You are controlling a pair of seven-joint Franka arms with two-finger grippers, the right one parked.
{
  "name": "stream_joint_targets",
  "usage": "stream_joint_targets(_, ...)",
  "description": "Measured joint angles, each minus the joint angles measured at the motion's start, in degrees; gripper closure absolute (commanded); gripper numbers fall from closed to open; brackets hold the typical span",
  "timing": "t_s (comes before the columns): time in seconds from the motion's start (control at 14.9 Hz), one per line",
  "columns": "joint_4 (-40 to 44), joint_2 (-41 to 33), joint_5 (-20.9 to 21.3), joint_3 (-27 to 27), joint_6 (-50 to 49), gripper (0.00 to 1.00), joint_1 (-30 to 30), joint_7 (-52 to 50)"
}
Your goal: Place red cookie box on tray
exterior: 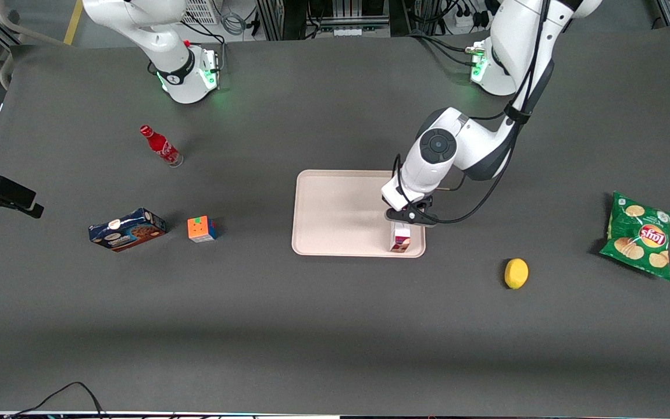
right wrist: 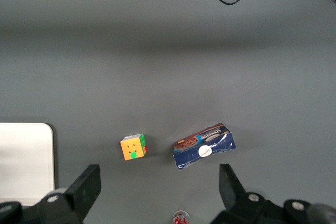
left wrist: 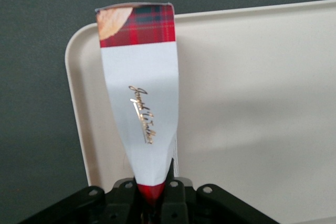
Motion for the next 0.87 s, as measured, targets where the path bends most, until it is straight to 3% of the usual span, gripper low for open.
stream_joint_targets(0.07,0.0,0.0,0.0,0.0,0.0,0.76,0.0,0.0)
stream_joint_targets(0.2,0.0,0.0,0.0,0.1,0.0,0.0,0.0,-0.1)
stream_joint_targets(0.87,3.4,-2.4,0.1,2.9,-2.8,0.0,0.1,-0.1)
